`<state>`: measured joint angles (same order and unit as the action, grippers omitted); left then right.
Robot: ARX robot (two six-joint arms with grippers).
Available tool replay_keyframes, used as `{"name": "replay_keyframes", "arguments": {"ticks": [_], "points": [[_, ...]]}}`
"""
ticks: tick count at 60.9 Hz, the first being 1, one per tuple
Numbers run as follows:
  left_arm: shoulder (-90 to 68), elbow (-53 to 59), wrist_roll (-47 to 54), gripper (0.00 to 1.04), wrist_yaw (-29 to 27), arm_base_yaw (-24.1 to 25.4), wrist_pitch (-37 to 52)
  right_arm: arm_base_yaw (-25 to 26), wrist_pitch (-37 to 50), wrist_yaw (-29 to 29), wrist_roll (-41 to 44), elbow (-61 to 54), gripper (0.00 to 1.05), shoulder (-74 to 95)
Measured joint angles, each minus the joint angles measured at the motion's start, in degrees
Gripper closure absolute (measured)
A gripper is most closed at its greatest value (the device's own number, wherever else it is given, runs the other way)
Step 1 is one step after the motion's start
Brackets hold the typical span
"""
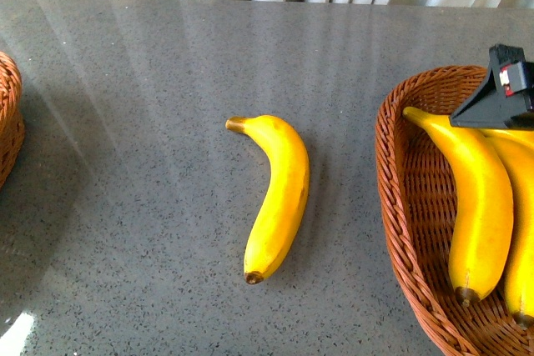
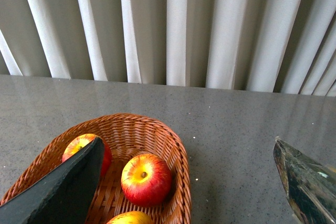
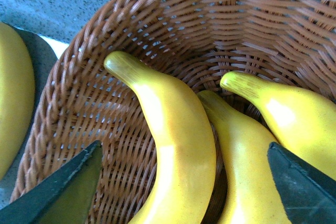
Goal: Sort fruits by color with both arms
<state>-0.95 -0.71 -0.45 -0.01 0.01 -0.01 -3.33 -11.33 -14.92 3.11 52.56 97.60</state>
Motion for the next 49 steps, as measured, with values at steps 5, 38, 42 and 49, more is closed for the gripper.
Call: {"name": "replay_keyframes", "arguments": {"ticks": [5,38,42,49], "points": [[0.02,0.0,0.0,0.09,0.0,0.0,0.0,-2.99,-1.42,0.33,-0.11,2.14,0.09,-2.71],[0.0,0.0,0.0,0.09,0.0,0.0,0.0,-20.76,-15.23,10.19,-7.04,30.67,0.09,16.9],[0.02,0.0,0.0,0.09,0.0,0.0,0.0,-21.35,-16.55,10.93,-7.04,33.51,0.09,19.3],[0.02,0.0,0.0,0.09,0.0,0.0,0.0,-22.51,-19.02,12.39,-6.97,38.77,0.09,23.96]]}}
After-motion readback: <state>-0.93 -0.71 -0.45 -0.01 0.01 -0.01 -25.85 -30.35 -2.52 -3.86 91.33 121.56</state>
